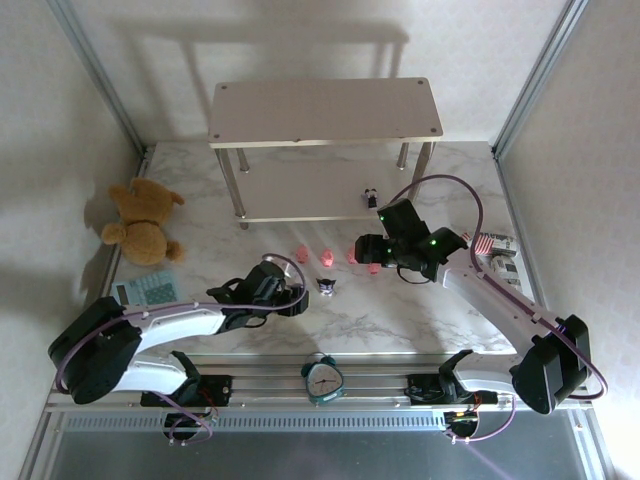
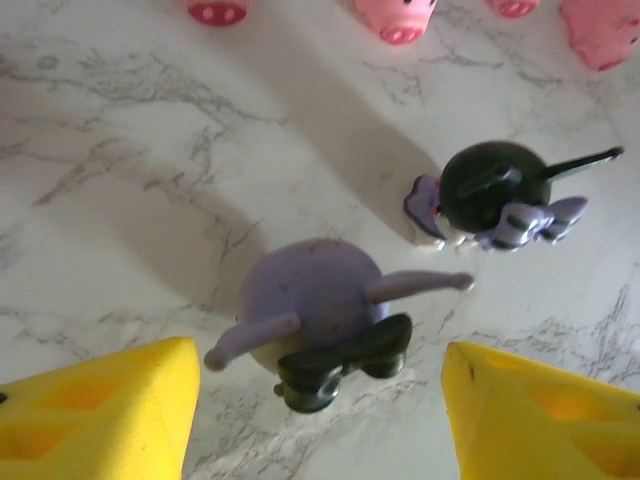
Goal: Place and organize the plastic toys onto the shelf
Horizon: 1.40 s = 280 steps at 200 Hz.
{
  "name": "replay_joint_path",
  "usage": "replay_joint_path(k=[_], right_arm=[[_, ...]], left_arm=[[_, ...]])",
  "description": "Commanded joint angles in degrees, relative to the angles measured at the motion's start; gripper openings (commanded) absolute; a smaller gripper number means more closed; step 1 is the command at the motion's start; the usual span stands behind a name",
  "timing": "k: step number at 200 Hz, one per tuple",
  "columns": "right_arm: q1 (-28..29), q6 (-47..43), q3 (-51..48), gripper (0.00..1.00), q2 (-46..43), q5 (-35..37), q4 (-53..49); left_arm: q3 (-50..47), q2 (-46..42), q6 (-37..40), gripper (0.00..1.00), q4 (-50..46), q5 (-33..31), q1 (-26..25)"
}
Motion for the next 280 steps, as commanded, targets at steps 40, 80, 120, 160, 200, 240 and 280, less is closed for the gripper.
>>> replay_joint_path(k=[40, 80, 120, 160, 200, 240, 280], right_arm=[[0.2, -1.2, -0.6, 0.72, -0.3, 0.5, 0.6], [-0.2, -1.4, -0.5, 0.72, 0.2, 0.2, 0.9], [-0.6, -1.7, -0.6, 0.72, 0.5, -0.1, 1.1], [-1.4, -1.9, -1.4, 0.72, 0.4, -0.2, 1.3], [-2.2, -1.9, -2.1, 0.72, -0.4, -0.4, 1.2], [-2.9, -1.8, -2.9, 0.72, -1.4, -0.2, 1.4], [-3.1, -1.7, -3.2, 0.72, -2.0, -0.3, 1.6]], left_arm=[[3.1, 3.3, 0.4, 0.64, -2.4, -4.6, -0.5], [4.0, 4.5, 0.9, 0.63, -3.4, -5.6, -0.5], [5.2, 6.0, 1.7, 0.61, -3.5, -5.8, -0.5], [6.0, 8.4, 2.2, 0.55, -2.3, -4.1, -0.5], [7.0, 10.1, 2.7, 0.36, -2.4, -2.9, -0.6], [9.1, 10.0, 4.0, 0.24, -5.8, -3.6, -0.5], [15.0, 10.4, 7.0, 0.21, -14.4, -5.4, -0.4]])
